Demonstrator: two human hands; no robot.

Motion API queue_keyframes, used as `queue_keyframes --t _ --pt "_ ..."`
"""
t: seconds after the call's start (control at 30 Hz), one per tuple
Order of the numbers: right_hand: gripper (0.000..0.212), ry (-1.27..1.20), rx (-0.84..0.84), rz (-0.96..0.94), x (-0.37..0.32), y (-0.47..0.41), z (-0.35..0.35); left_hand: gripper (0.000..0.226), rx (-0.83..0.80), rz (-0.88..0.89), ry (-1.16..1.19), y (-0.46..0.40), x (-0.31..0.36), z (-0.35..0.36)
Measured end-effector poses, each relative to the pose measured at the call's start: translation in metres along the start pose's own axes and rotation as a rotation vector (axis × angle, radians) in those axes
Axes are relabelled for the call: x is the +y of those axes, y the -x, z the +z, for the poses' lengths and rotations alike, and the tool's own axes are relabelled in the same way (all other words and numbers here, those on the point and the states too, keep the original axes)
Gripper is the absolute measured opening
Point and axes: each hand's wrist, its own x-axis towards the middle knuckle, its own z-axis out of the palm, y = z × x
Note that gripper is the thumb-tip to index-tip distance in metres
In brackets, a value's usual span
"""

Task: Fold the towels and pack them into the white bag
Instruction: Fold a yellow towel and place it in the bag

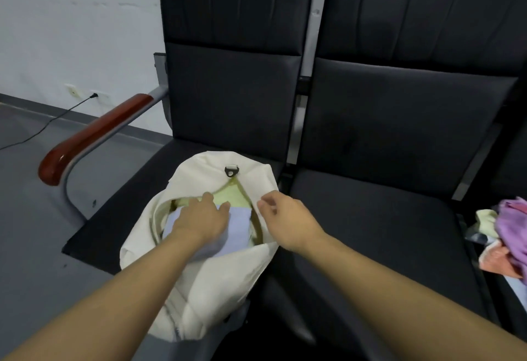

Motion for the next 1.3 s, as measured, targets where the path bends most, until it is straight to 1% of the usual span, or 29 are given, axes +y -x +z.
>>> queue_keyframes --t 0.1,0.17,0.23,0.3,0.43,0.47,0.57,0.7,0.8,0.83,1.0,1.07,1.17,1.23,1.3 --pt "0.05 0.249 0.137 -0.131 0.027 0.013 -0.022 0.063 0.135 0.129 0.166 0.015 0.034 -0.001" --pt "0.057 0.389 0.162 -0.132 0.051 0.025 -0.044 0.068 0.183 0.233 0.175 0.025 0.062 0.005" --pt "0.063 0.501 0.152 -0.06 0.084 0.042 -0.069 0.069 0.204 0.322 0.114 0.036 0.094 0.015" --pt "0.072 0.556 0.15 0.036 0.116 0.066 -0.097 0.071 0.207 0.415 0.041 0.05 0.131 0.027" --pt "0.104 0.613 0.184 0.197 0.181 0.118 -0.143 0.073 0.107 0.55 -0.049 0.087 0.208 0.062" --pt "0.108 0.619 0.197 0.237 0.196 0.131 -0.153 0.073 0.083 0.583 -0.06 0.097 0.226 0.072" --pt "0.101 0.591 0.254 0.354 0.241 0.168 -0.181 0.072 0.009 0.674 -0.112 0.125 0.281 0.102" --pt "0.092 0.589 0.291 0.456 0.295 0.212 -0.211 0.071 -0.059 0.777 -0.183 0.153 0.348 0.136" --pt "0.065 0.57 0.303 0.516 0.339 0.237 -0.229 0.07 -0.082 0.83 -0.221 0.167 0.39 0.163" --pt "0.061 0.558 0.303 0.536 0.355 0.243 -0.234 0.07 -0.089 0.847 -0.233 0.171 0.403 0.172" --pt "0.059 0.468 0.319 0.67 0.428 0.268 -0.259 0.066 -0.107 0.96 -0.278 0.182 0.464 0.224" --pt "0.057 0.455 0.331 0.714 0.455 0.276 -0.268 0.066 -0.144 0.99 -0.296 0.186 0.486 0.247" --pt "0.052 0.412 0.346 0.782 0.489 0.285 -0.278 0.067 -0.239 0.993 -0.248 0.191 0.515 0.281" --pt "0.05 0.358 0.35 0.817 0.507 0.289 -0.283 0.063 -0.295 0.977 -0.156 0.187 0.537 0.302" --pt "0.048 0.32 0.382 0.829 0.52 0.292 -0.285 0.055 -0.336 0.936 -0.03 0.179 0.559 0.317"
